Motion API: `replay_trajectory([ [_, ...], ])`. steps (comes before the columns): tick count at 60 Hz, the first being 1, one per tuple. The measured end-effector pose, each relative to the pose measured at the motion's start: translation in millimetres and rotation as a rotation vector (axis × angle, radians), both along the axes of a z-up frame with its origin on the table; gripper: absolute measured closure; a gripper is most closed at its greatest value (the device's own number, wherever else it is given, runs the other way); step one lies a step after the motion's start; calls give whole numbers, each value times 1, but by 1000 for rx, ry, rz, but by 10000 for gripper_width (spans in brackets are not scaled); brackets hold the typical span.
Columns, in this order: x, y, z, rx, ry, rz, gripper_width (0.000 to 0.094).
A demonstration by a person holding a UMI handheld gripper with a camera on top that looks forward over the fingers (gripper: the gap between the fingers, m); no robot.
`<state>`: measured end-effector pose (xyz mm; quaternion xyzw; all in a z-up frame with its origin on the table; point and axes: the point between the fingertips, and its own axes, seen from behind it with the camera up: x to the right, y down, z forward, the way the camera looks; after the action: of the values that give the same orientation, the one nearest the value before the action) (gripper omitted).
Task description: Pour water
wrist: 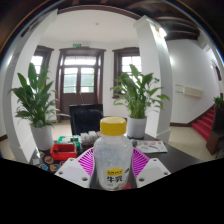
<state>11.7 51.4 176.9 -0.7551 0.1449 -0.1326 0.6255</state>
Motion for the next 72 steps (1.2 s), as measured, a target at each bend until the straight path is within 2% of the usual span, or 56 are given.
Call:
replay_trajectory([
  [2,-21,-21,5,-18,11,-18,477],
  [7,-11,-26,-23,-64,14,-52,476],
  [10,12,-10,-50,-76,8,-52,476],
  [20,16,-4,-96,-144,-27,-34,476],
  [21,17,-3,-103,-156,-24,-32,428],
  [23,17,-2,-98,-114,-33,-30,461],
  [30,17,-8,-103,-93,21,-27,464],
  [37,18,-10,-102,-61,48,-19,416],
  [44,17,-9,-103,-80,38,-18,351],
  [49,12,-13,-106,-124,30,8,244],
  [52,8,-16,-105,-130,28,29,215],
  [60,-7,-36,-105,-144,18,81,165],
  [66,-20,-70,-105,-162,17,103,165],
  [72,-38,-107,-94,-141,31,131,167],
])
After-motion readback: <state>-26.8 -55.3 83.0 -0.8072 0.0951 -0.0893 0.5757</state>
